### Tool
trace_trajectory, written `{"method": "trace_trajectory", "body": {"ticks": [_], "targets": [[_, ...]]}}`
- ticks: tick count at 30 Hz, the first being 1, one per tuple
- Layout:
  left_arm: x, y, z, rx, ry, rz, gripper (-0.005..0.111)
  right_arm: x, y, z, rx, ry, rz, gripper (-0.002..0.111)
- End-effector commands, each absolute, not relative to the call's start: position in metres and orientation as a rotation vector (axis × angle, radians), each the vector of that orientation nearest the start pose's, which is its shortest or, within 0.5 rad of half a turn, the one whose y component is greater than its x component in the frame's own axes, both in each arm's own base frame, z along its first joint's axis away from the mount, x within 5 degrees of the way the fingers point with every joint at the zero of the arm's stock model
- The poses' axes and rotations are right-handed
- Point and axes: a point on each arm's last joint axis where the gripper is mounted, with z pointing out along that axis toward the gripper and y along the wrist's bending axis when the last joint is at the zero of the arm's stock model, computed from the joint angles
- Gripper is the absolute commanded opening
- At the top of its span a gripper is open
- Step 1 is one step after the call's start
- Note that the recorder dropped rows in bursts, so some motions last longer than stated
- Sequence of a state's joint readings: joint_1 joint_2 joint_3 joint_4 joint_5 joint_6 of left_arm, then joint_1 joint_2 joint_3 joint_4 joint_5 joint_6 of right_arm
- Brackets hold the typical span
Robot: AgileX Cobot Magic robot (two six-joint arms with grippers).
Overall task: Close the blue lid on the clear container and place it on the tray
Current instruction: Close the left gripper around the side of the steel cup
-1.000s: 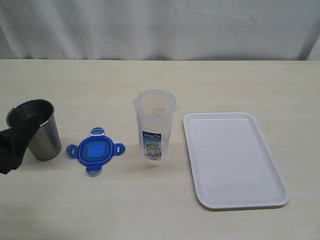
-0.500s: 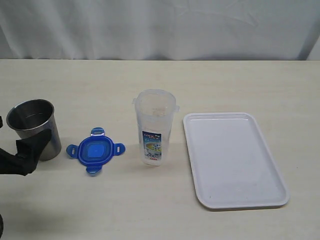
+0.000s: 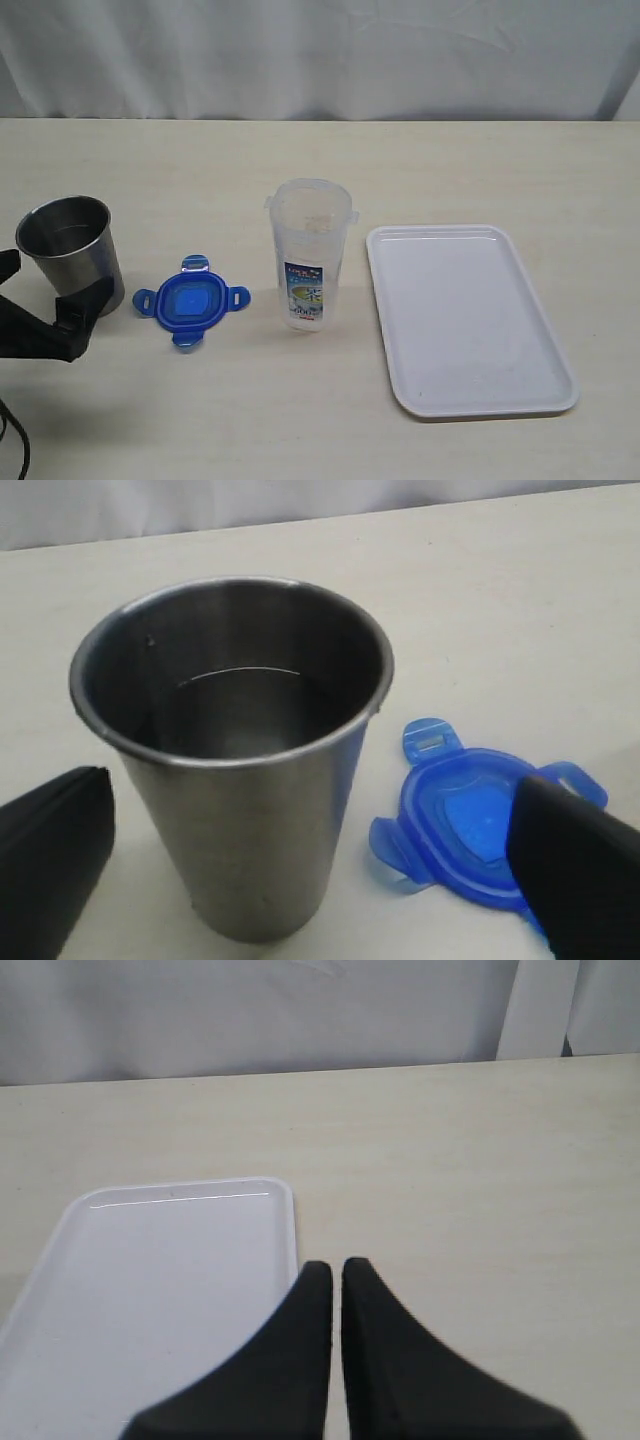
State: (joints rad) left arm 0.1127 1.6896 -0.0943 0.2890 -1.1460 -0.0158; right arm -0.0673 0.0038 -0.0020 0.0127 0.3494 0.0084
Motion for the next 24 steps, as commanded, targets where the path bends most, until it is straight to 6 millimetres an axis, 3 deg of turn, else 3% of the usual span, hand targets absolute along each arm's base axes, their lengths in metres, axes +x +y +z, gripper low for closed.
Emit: {"method": "trace_trajectory", "body": {"ticks": [1, 12, 24], "targets": [[0.194, -0.001, 0.109, 0.167, 1.93, -0.101, 0.105, 0.053, -0.003, 0.182, 0.069, 1.828, -0.035, 0.004], [0.222, 0.0, 0.085, 0.196, 1.98, -0.13, 0.105, 0.053, -0.003, 0.182, 0.069, 1.828, -0.035, 0.004], [0.233, 0.001, 0.086, 0.201, 1.95, -0.124, 0.105, 0.053, -0.003, 0.182, 0.069, 1.828, -0.035, 0.004]]}}
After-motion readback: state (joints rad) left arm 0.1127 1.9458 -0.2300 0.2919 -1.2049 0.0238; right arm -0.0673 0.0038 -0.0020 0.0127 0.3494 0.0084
